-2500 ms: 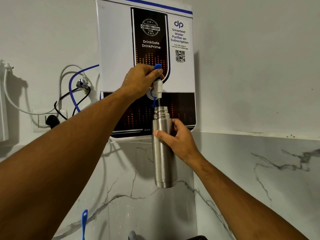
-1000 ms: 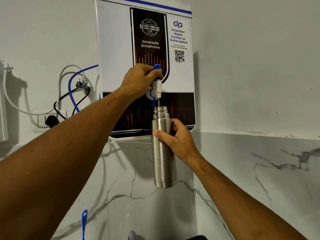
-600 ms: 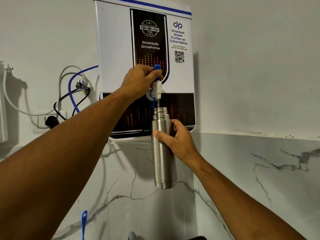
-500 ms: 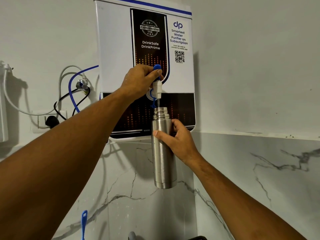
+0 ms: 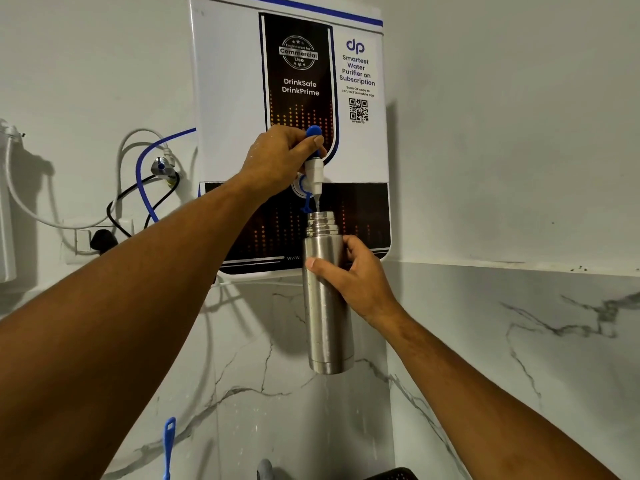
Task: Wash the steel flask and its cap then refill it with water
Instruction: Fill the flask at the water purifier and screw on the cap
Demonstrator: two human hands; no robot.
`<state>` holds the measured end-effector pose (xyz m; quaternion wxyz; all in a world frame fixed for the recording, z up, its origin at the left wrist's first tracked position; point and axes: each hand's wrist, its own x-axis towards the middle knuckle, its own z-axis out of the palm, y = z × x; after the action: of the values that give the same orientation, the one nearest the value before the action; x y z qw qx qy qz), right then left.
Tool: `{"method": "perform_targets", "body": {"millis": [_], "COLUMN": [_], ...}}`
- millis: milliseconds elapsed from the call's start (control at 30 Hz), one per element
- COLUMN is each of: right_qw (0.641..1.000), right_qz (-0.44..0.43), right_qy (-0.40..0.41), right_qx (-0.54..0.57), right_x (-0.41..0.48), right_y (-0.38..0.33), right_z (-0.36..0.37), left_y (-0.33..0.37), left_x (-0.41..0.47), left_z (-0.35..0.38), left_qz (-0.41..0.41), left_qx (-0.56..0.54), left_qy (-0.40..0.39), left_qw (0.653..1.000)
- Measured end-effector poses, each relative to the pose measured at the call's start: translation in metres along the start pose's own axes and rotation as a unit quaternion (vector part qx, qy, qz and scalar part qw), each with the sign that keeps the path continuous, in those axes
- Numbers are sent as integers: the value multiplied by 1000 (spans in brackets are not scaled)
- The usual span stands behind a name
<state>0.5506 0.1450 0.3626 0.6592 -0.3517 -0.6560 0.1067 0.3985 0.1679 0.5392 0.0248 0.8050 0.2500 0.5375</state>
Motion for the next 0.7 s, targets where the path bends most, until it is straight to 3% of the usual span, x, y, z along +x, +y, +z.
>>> {"method": "perform_targets", "body": {"millis": [700], "right_qw": [1000], "right_qz": [-4], "right_qy": [3], "right_qx": [-1], "right_x": [1], "right_y": [3], "right_z": [1], "left_y": [1], "left_x": [-1], "left_z": [0], "left_qz": [4], "left_qx": [0], "left_qy": [1], "left_qw": [1000]}}
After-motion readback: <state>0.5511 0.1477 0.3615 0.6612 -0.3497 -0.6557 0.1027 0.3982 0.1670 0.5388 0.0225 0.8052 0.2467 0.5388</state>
